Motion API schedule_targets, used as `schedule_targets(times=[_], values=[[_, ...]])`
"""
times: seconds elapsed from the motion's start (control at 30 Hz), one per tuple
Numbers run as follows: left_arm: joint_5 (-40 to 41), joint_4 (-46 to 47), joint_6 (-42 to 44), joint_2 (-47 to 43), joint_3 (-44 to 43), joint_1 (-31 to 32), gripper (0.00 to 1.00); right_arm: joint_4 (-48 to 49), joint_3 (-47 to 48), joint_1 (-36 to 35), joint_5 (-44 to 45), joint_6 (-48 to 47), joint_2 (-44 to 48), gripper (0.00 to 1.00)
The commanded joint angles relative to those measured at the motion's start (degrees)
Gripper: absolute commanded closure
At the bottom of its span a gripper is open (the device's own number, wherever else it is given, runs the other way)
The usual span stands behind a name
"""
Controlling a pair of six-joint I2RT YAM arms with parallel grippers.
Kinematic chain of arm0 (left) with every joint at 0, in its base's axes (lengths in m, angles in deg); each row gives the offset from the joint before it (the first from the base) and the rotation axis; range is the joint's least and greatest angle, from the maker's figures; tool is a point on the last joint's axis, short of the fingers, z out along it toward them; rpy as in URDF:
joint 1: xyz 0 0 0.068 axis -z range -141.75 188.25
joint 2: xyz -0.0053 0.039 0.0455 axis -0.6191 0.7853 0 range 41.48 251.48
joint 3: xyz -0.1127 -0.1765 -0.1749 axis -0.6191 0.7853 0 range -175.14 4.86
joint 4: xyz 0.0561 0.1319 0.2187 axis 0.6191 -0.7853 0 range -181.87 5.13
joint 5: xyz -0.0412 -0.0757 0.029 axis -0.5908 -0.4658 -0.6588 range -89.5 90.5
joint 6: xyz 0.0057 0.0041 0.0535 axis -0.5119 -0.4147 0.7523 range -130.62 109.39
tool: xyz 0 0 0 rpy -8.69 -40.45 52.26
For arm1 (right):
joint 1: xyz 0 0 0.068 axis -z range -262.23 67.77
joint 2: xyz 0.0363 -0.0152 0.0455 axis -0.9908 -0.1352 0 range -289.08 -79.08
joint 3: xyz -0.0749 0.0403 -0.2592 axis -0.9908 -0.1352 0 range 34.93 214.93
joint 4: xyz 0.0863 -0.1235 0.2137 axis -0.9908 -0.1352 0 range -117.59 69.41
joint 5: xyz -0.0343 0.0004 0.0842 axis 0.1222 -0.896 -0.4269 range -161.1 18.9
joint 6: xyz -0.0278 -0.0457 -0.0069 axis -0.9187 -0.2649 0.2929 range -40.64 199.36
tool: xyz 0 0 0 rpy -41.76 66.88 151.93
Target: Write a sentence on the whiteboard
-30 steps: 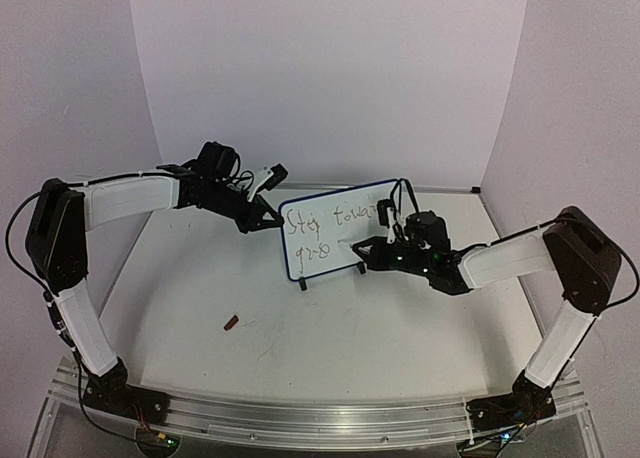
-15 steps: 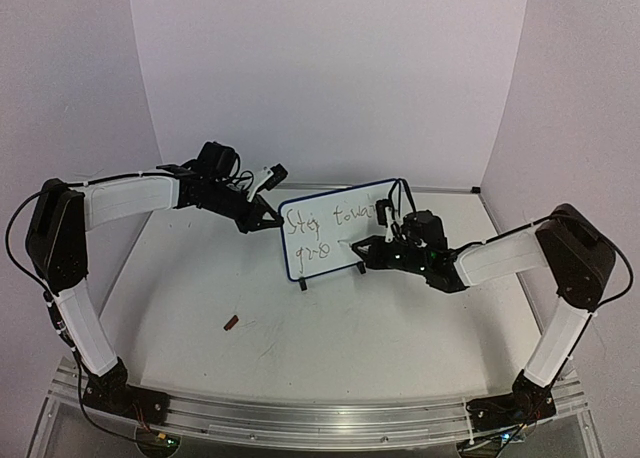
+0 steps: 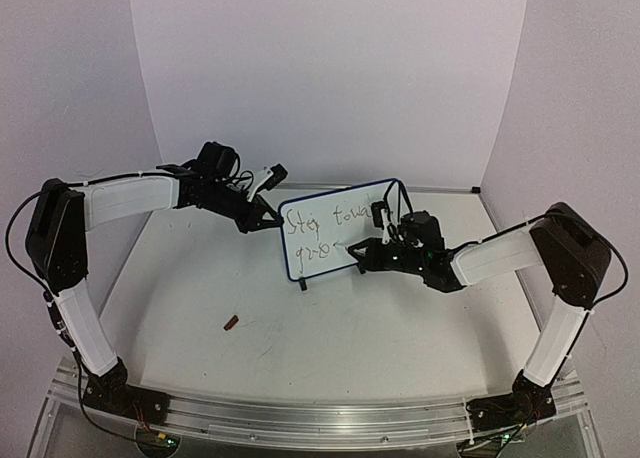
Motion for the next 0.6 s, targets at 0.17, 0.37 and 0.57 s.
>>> schedule_targets(times=[0.17, 0.37, 0.57], values=[[4.0, -5.65, 2.44, 2.82, 0.05, 0.42, 1.0, 0.78, 0.9, 0.28, 2.04, -0.71, -2.56, 1.0], [4.01, -5.64, 2.4, 2.73, 0.05, 0.42, 1.0, 0.46, 0.67, 0.22, 4.76, -0.92, -0.54, 1.0], [4.0, -5.63, 2.43, 2.67, 0.05, 0.44, 1.0, -0.54, 1.55, 0.26, 5.8, -1.7, 1.69, 1.0]])
